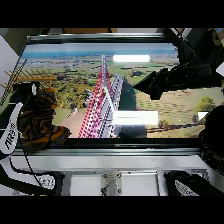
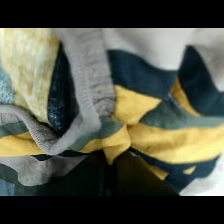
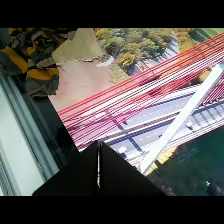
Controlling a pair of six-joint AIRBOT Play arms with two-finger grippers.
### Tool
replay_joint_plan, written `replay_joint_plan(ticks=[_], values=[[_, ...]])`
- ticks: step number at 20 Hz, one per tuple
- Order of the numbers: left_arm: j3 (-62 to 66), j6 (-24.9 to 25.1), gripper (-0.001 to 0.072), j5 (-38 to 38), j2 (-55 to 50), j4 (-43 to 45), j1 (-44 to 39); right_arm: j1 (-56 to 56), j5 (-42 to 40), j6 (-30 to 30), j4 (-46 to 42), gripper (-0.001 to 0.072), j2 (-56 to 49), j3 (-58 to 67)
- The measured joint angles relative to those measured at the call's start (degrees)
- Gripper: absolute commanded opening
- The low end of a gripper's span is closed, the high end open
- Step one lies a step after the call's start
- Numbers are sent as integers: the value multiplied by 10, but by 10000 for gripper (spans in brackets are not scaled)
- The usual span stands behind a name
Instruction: Fold the clothes and pants, and hang the long-sleeved shirts on hangers.
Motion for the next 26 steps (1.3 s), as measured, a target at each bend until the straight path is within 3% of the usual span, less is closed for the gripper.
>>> replay_joint_plan(ticks=[6, 13, 14, 15, 16, 20, 26], values=[[56, 0, 10, -23, 101, -78, -136, 0, -2, 2, 16, 17, -5, 0], [122, 0, 11, 13, 170, -149, -407, -34, -4, -17, 53, 12, -5, 0], [125, 0, 48, 17, 167, -150, -444, -50, -4, -9, 49, 12, -4, 0], [127, 0, 383, 21, 160, -150, -480, -67, -4, 2, 45, 12, -3, 0], [128, 0, 668, 26, 151, -145, -511, -87, -4, 13, 41, 12, -3, 0], [142, 1, 690, 55, 107, -127, -570, -156, -4, 54, 35, 12, -3, 0], [240, 7, 690, 72, 3, -165, -535, -208, -2, 80, 30, 12, -3, 0]])
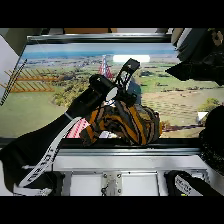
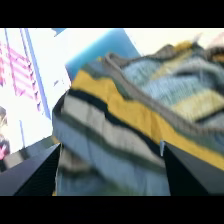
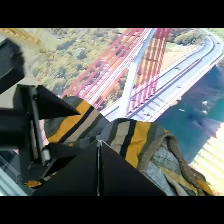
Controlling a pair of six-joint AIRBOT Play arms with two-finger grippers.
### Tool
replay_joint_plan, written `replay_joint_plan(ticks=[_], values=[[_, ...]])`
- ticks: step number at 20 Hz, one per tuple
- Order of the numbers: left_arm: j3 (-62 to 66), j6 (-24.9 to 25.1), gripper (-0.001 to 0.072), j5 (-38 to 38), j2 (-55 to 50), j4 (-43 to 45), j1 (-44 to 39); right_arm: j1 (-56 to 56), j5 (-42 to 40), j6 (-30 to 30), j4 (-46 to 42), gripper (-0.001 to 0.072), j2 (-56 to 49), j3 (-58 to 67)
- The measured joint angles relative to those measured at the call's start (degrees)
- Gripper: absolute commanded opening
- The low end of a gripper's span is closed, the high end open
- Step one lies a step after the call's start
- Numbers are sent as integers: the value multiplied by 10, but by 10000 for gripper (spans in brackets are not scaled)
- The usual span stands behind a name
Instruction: Fold the clothes and pants, and hang the long-sleeved shirts on hangers.
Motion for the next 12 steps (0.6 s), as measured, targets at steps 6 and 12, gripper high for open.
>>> replay_joint_plan(ticks=[6, 12], values=[[129, 12, 690, -47, -158, -55, 48, -8, 1, 5, -7, 12, 0, 0], [176, 17, 614, -104, -249, -119, 65, -8, 2, 6, -17, 12, 0, 0]])
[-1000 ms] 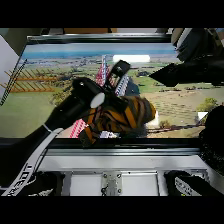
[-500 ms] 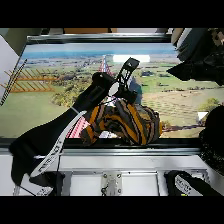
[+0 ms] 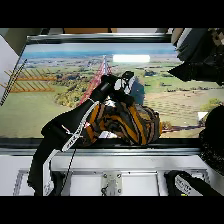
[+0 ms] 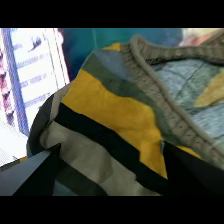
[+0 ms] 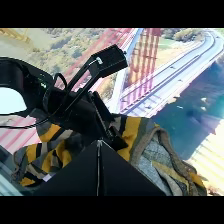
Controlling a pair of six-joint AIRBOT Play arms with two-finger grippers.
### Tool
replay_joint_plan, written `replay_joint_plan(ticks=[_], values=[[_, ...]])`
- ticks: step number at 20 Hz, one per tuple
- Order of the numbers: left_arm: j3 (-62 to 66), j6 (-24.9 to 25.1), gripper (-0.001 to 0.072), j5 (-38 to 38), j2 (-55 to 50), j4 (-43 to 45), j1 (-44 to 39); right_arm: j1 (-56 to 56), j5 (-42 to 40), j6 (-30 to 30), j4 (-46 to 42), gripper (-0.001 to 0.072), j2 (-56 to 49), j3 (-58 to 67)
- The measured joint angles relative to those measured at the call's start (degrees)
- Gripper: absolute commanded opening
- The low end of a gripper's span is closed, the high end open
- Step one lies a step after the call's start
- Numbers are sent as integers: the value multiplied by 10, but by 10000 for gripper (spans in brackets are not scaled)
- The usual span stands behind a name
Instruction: Fold the clothes and pants, and hang the long-sleeved shirts on hangers.
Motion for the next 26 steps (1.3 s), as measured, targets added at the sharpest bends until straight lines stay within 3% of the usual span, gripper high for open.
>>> replay_joint_plan(ticks=[1, 2, 3, 9, 10, 12, 18, 24, 25, 26], values=[[-2, 0, 374, -5, -5, -4, 1, 0, 0, 0, -2, 12, 0, 0], [-3, 0, 73, -8, -8, -6, 4, 0, 0, 0, -9, 12, 0, 0], [-2, 0, 11, -14, -11, -10, 7, 0, 0, 0, -16, 12, 0, 0], [11, -4, 10, -41, 15, -15, 50, -1, -2, 33, -131, 27, -1, -43], [1, -5, 11, -41, 31, -15, 56, -1, -9, 53, -160, 134, -4, -66], [-27, -5, 11, -40, 61, -16, 66, -1, -33, 88, -204, 658, -15, -126], [-100, 15, 11, -29, 123, -13, 75, -1, -146, 122, -206, 674, -107, -257], [-116, 21, 10, -23, 136, -13, 82, 2, -186, 58, -104, 672, -215, -281], [-117, 21, 11, -23, 137, -12, 84, 5, -188, 51, -91, 593, -226, -282], [-117, 21, 11, -23, 137, -12, 88, 9, -191, 43, -77, 456, -233, -282]])
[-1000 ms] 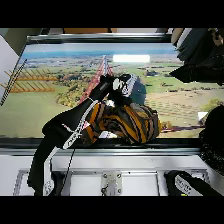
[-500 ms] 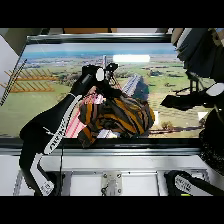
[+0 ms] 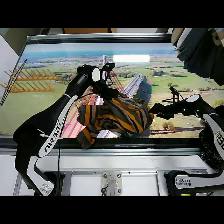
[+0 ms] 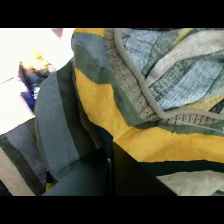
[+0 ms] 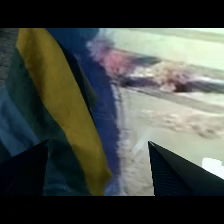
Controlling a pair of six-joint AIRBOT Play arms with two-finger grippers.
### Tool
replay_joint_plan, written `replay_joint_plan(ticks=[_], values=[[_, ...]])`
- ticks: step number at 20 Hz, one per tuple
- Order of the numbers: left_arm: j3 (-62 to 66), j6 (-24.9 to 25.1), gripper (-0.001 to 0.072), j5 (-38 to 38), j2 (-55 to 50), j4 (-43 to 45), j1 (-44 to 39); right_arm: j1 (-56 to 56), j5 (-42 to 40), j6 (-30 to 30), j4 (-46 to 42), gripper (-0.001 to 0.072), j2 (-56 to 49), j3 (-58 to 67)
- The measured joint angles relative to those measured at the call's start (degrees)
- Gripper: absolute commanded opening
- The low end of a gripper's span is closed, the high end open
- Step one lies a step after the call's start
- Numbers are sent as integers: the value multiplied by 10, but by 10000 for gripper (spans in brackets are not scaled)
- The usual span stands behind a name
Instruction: Fold the clothes and pants, and hang the long-sleeved shirts on hangers.
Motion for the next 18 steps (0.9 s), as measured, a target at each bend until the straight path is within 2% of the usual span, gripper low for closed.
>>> replay_joint_plan(ticks=[1, 3, 8, 11, 14, 18], values=[[0, 0, 11, 0, 0, 0, 3, 5, -2, -6, 7, 334, -6, -1], [-1, 0, 11, -2, 0, 0, 10, 16, -6, -21, 18, 27, -13, -1], [50, 0, 10, -35, 9, 9, 19, 32, 5, -41, 29, 9, 8, 29], [134, 0, 11, -47, 57, 26, 21, 33, 61, -45, 33, 9, 73, 120], [156, -1, 10, -20, 171, 35, 19, 34, 115, -32, 35, 9, 164, 252], [76, -7, 10, 83, 368, 38, -5, 35, 112, -1, 45, 8, 284, 397]])
